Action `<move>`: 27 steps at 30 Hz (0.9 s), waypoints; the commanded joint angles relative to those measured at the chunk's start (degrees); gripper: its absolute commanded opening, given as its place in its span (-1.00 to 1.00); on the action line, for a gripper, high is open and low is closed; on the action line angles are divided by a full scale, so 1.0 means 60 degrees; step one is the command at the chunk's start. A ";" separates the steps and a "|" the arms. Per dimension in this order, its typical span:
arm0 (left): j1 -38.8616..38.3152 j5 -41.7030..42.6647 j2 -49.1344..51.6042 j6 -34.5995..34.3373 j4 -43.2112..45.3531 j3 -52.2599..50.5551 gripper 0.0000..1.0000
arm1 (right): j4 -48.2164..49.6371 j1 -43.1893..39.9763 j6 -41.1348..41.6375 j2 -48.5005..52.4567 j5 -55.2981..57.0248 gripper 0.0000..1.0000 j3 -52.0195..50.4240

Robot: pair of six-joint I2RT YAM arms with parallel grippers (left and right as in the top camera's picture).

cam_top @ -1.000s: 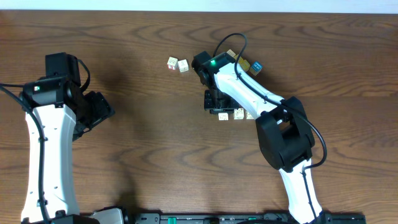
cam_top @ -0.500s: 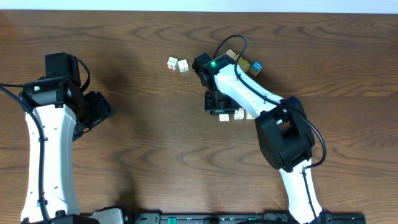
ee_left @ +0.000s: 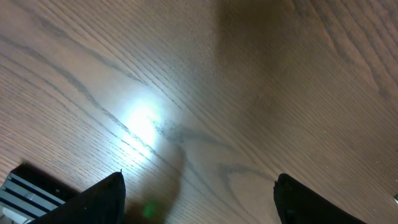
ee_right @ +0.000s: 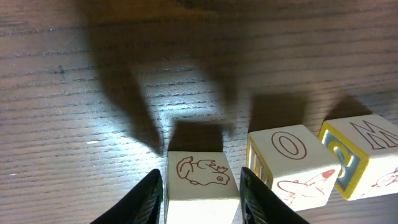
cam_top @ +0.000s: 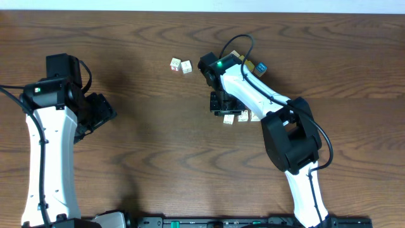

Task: Lift 3 blocks
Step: 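Lower the 8 block beside the O block with the right gripper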

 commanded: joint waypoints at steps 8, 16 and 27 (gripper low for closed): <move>0.0033 -0.0062 -0.0033 -0.0087 -0.0058 0.0168 0.54 | -0.0007 -0.0062 -0.0474 -0.0310 -0.0328 -0.21 -0.0047; 0.0033 -0.0062 -0.0033 -0.0087 -0.0058 0.0168 0.54 | -0.0222 -0.0062 -0.0470 -0.0310 -0.0874 -0.23 -0.0047; 0.0033 -0.0062 -0.0033 -0.0087 -0.0058 0.0168 0.54 | -0.0736 -0.0091 -0.0470 -0.0310 -0.0874 -0.04 -0.0047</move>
